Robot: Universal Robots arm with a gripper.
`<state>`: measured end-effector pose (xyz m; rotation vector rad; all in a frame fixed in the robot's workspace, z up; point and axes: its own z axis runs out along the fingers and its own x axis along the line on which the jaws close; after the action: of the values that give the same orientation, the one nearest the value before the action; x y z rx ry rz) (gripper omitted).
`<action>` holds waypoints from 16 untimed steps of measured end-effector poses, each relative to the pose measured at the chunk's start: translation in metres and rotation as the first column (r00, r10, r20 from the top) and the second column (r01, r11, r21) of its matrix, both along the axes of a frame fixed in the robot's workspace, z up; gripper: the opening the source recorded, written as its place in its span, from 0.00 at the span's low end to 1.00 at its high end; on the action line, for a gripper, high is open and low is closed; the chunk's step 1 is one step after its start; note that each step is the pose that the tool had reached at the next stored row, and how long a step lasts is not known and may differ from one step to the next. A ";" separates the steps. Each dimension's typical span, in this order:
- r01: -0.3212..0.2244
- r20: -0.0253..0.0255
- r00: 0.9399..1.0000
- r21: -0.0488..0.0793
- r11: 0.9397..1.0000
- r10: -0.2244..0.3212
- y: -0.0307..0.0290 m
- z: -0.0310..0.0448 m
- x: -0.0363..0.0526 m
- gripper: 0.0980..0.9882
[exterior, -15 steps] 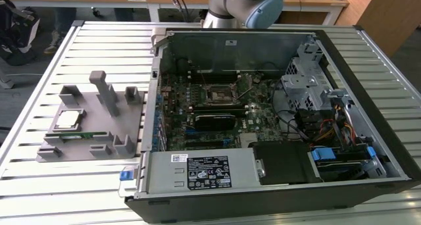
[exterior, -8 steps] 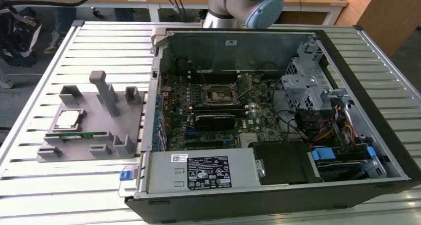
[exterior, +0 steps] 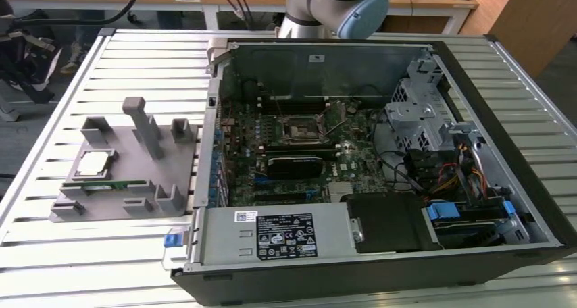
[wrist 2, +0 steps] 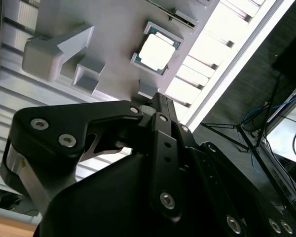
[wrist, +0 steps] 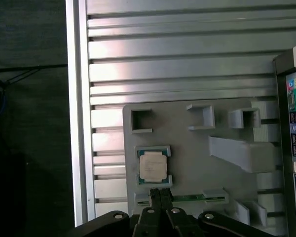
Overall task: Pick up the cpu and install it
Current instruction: 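Pick up the cpu and move it towards the insertion slot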
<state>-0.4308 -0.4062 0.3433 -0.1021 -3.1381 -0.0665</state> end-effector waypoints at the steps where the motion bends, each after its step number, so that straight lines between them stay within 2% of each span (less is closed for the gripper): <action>1: -0.009 -0.001 1.000 0.000 1.000 0.009 -0.0003 -0.0018 0.0000 0.02; 3: -0.024 -0.001 1.000 0.000 1.000 0.024 -0.0013 -0.0054 0.0000 0.04; 5: -0.033 -0.001 0.999 0.000 0.999 0.033 -0.0026 -0.0090 0.0000 0.16; 6: -0.034 -0.001 0.999 0.000 0.999 0.034 -0.0031 -0.0109 0.0000 0.16; 7: -0.035 -0.001 0.999 0.000 0.999 0.035 -0.0034 -0.0127 0.0000 0.23; 8: -0.035 -0.001 0.999 0.000 0.999 0.035 -0.0037 -0.0145 0.0000 0.23; 10: -0.035 -0.001 0.999 0.000 0.999 0.035 -0.0041 -0.0182 0.0000 0.36; 11: -0.035 -0.001 0.999 0.000 0.999 0.035 -0.0043 -0.0199 0.0000 0.36; 13: -0.035 -0.001 0.999 0.000 0.999 0.035 -0.0047 -0.0236 -0.0001 0.49; 14: -0.035 -0.001 0.999 0.000 0.999 0.035 -0.0048 -0.0254 -0.0001 0.49; 15: -0.035 -0.001 0.999 0.000 0.999 0.035 -0.0048 -0.0273 0.0000 0.56; 16: -0.035 -0.001 0.999 0.000 0.999 0.035 -0.0049 -0.0290 0.0000 0.56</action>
<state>-0.4308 -0.4111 0.3143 -0.0469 -3.1379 -0.0664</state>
